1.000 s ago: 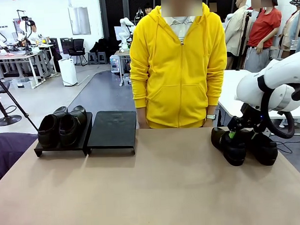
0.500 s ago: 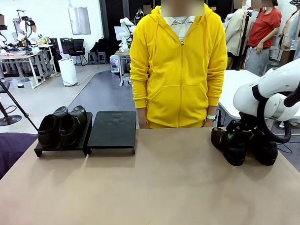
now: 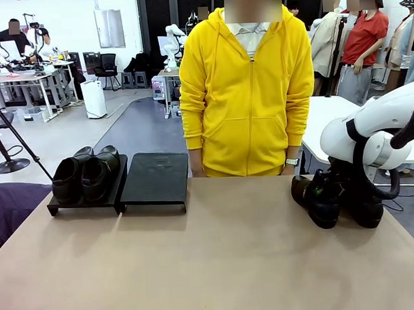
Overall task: Organize the shoes by placing them on the stand.
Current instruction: Pick up one Shoe and place it in the middle of the table.
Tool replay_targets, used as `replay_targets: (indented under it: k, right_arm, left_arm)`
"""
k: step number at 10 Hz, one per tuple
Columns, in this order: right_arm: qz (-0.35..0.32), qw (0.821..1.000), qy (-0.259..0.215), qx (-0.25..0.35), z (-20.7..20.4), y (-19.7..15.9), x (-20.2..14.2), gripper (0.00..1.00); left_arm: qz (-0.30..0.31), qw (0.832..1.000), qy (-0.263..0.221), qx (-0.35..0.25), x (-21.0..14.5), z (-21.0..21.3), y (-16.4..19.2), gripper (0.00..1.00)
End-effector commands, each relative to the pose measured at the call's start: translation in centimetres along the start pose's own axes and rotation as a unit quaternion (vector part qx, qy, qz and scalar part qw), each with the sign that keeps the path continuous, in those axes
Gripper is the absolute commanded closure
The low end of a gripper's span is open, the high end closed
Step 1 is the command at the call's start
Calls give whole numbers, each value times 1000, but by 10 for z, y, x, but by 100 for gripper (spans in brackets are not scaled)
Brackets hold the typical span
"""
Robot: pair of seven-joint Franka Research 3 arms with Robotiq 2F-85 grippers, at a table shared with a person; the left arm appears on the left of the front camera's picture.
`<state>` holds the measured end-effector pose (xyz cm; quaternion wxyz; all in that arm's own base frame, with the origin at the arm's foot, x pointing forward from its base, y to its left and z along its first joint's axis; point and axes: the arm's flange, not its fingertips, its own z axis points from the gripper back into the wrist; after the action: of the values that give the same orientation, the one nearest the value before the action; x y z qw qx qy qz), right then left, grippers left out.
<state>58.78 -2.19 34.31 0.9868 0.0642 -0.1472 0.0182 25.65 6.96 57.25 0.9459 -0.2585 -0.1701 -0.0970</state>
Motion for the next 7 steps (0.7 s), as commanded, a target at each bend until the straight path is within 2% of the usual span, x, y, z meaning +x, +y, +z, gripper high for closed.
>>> replay_targets:
  k: [1, 7]
  right_arm:
    - [14, 1000, -3, 13, 0, -6, -5, 100]
    - [18, 1000, 2, 25, 14, -3, -6, 100]
  left_arm:
    - [7, 1000, 5, 4, 0, 2, 0, 0]
    - [7, 1000, 5, 4, 0, 2, 0, 0]
